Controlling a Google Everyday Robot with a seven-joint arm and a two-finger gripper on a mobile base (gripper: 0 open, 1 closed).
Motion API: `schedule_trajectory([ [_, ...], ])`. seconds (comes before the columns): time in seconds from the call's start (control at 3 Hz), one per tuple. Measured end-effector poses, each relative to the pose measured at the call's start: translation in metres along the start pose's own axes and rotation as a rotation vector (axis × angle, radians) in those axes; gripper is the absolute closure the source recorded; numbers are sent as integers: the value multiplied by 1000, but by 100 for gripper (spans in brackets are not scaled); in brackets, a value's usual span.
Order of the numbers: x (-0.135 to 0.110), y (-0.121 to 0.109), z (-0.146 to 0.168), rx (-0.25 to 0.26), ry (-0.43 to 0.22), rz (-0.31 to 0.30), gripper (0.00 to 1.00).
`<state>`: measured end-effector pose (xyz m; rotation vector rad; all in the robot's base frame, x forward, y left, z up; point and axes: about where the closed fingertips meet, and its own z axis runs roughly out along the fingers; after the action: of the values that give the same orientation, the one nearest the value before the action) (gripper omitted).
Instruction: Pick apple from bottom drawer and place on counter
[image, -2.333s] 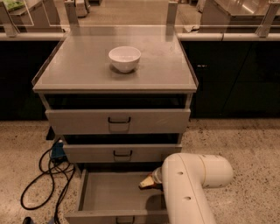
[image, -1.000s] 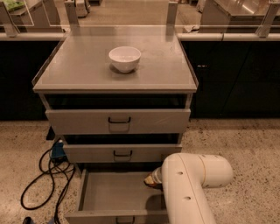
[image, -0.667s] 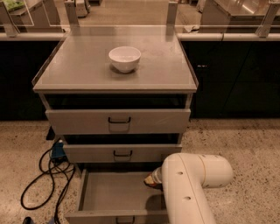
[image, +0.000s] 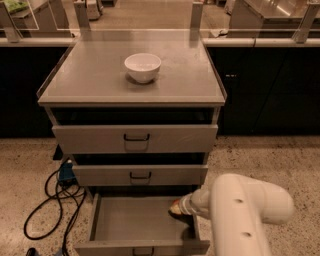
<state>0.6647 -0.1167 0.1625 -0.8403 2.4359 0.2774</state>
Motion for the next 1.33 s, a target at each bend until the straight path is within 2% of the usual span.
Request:
schedule_trajectory([
  [0.33, -12, 4, -66, 74, -116, -83, 100],
  [0.67, -35, 8, -143, 162, -233, -60, 100],
  [1.0, -34, -5, -250, 280, -304, 16, 100],
  [1.33, 7, -12, -353, 391, -287, 126, 100],
])
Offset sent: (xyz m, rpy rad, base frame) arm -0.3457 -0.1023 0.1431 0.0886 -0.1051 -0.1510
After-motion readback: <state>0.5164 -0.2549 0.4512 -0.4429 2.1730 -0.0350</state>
